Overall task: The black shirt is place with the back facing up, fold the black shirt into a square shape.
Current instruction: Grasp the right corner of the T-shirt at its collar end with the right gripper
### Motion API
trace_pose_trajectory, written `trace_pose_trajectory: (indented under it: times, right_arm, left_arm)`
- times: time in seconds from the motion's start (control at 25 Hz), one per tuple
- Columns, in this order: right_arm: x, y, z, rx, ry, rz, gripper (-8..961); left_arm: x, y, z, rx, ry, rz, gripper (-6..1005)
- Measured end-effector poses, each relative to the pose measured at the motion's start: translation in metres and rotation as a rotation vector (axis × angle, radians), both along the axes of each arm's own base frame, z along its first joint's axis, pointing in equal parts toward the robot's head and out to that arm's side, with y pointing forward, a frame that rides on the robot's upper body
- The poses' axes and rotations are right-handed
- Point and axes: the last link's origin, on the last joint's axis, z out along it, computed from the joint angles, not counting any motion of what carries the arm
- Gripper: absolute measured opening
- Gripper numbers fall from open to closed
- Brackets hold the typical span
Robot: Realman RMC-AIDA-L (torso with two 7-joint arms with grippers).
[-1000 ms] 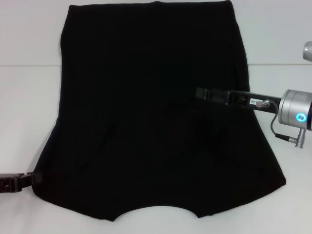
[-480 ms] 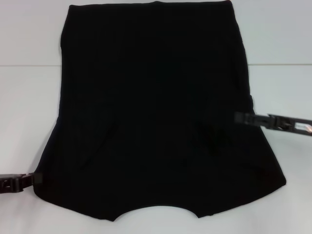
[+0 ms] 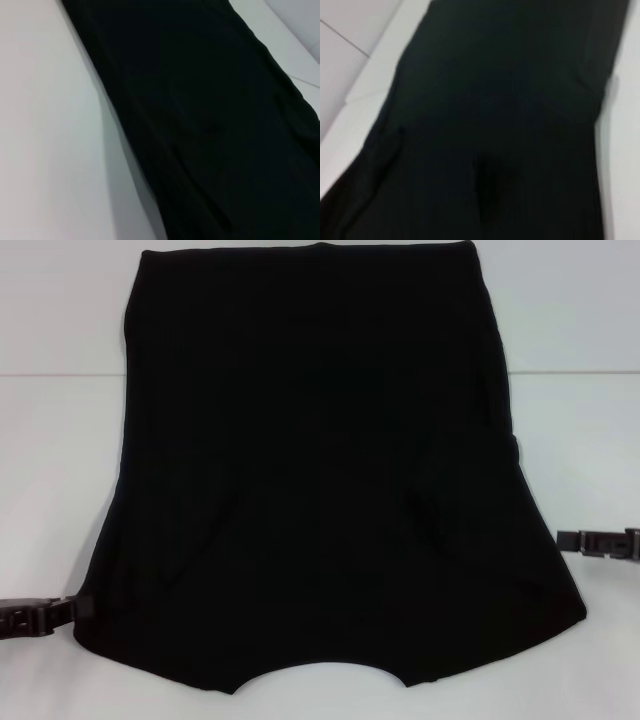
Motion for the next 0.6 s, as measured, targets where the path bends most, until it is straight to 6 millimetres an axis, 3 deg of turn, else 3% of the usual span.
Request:
trace_pose_trajectory:
  times: [0.6]
  right_arm:
    - [-0.0013, -0.002, -0.0087, -0.144, -0.085, -0.016, 667]
  left_arm:
    - [0.0017, 0.0018, -0.0009, -0.005, 0.003, -0.01, 30]
